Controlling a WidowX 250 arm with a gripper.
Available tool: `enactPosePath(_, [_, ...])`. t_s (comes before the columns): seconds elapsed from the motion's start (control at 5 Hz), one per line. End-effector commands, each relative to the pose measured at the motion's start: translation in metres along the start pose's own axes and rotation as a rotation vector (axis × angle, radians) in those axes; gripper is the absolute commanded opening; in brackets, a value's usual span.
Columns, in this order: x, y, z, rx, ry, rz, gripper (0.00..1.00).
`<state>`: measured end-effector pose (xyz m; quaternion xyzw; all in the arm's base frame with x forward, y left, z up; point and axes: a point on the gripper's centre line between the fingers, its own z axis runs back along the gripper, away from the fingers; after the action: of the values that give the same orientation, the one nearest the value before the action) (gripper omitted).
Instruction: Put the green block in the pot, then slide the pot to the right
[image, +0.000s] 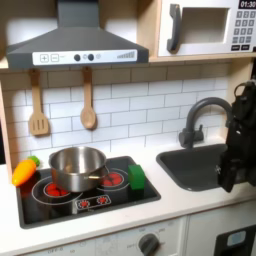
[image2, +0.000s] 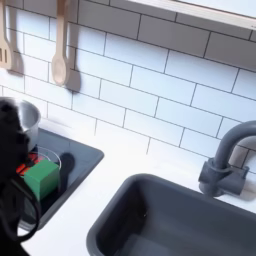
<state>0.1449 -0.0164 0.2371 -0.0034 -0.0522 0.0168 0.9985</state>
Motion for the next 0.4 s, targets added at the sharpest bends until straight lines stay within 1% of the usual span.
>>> enactPosePath(0.0, [0.033, 0.014, -0.006, 0.015, -0.010, -0.005, 1.00])
enactPosePath(0.2, [0.049, 0.020, -0.009, 0.024, -0.020, -0.002, 1.00])
